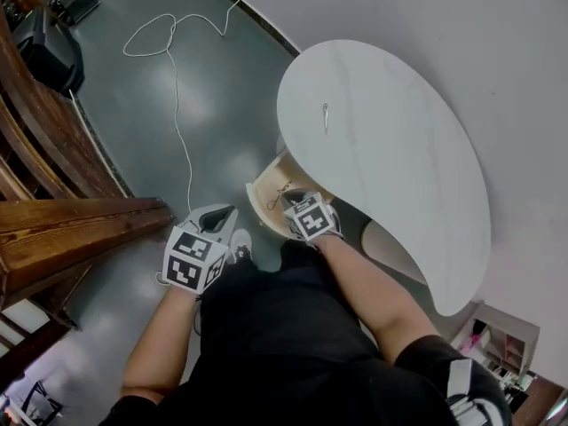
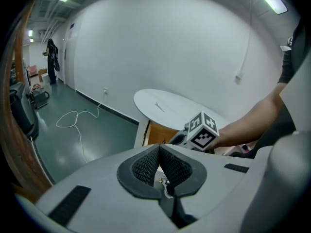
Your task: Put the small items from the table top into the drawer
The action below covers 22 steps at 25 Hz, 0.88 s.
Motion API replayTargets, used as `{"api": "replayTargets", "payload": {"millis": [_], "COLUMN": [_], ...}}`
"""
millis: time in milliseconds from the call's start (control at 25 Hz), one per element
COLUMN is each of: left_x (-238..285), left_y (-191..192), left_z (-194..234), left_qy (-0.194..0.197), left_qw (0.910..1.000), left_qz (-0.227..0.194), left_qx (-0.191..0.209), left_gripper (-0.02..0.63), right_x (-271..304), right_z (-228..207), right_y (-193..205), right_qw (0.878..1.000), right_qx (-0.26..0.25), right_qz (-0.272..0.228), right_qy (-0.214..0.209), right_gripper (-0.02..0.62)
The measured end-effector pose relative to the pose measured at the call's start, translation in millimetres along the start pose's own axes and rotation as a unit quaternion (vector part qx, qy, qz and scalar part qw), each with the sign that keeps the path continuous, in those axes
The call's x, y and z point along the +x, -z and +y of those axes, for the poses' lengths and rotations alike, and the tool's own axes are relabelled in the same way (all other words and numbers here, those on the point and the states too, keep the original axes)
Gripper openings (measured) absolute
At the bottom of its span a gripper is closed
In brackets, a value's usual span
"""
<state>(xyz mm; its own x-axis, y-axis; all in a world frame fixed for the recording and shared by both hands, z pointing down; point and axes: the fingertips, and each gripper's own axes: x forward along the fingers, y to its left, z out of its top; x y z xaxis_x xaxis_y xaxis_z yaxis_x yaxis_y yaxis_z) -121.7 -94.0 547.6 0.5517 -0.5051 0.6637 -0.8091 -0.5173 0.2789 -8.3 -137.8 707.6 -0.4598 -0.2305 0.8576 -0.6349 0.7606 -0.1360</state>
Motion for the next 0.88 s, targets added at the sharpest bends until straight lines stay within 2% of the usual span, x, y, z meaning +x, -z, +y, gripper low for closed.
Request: {"api": "replayTargets", "payload": {"millis": [320, 640, 880], "left_x": [3.8, 17.3, 13.0], "left_y": [14.0, 23.1, 39.4], "left_z": [9.9, 10.6, 8.9], "left_qy": [-0.027, -0.043, -0.055], "left_qw": [0.9986, 0.9962, 0.9938], "left_qz": [0.017, 0.035, 0.055], "left_qx": [-0.043, -0.067, -0.08], "left_gripper": [0.015, 0.015, 0.015], "right_x": [67.7, 119.9, 144.3], "right_z": [-26.2, -46.3, -48.2], "right_y": [11.9, 33.4, 31.2], "right_qw": [0.996, 0.994, 0.995], "right_qx": [-0.062, -0.059, -0.051], "right_qz": [0.061, 0.091, 0.084], "right_qy": [0.022, 0.007, -0.006], "right_gripper": [0.021, 0.021, 0.021]}}
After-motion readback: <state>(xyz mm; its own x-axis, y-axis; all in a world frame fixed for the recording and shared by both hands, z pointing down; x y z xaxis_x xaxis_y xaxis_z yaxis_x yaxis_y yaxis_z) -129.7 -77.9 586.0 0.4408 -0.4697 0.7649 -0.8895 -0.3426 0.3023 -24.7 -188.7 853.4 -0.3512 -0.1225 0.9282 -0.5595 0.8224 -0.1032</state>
